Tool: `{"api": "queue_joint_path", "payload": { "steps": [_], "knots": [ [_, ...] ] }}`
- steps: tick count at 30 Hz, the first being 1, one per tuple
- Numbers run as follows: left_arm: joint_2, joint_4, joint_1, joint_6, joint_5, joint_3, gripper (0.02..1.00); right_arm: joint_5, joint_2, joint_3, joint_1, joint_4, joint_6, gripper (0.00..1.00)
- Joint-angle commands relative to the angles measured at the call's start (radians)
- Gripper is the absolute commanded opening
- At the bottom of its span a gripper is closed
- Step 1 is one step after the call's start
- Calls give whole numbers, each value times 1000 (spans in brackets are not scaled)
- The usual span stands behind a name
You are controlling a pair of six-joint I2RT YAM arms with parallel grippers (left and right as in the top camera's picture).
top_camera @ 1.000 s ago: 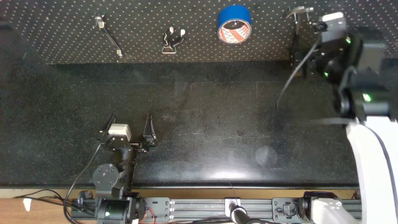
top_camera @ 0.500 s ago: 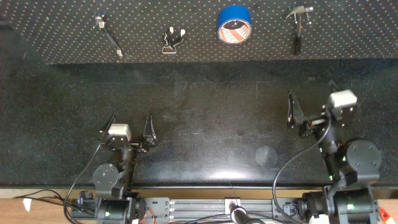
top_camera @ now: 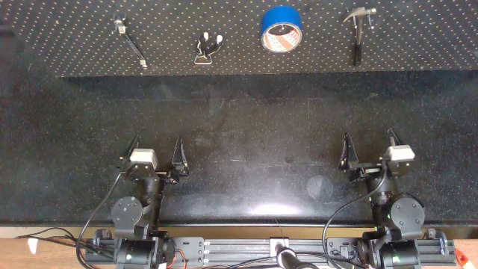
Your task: Place Tools Onto Pegboard
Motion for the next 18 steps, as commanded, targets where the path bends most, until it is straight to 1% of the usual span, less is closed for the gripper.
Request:
{"api": "queue_joint_path", "payload": {
  "steps": [1,3,5,8,18],
  "knots": [
    [-8,-6,-4,13,11,-2,996,28,-12,-16,5,-6,-46,978],
    [-8,-6,-4,13,11,-2,993,27,-12,-16,5,-53,-74,980],
    [-8,-6,-4,13,11,-2,996,27,-12,-16,-5,-53,-110,980],
    [-8,-6,-4,13,11,-2,996,27,-12,-16,-53,-53,-110,980],
    [-8,-6,-4,13,11,-2,996,29,-11,-16,-57,-53,-113,982]
  ]
}}
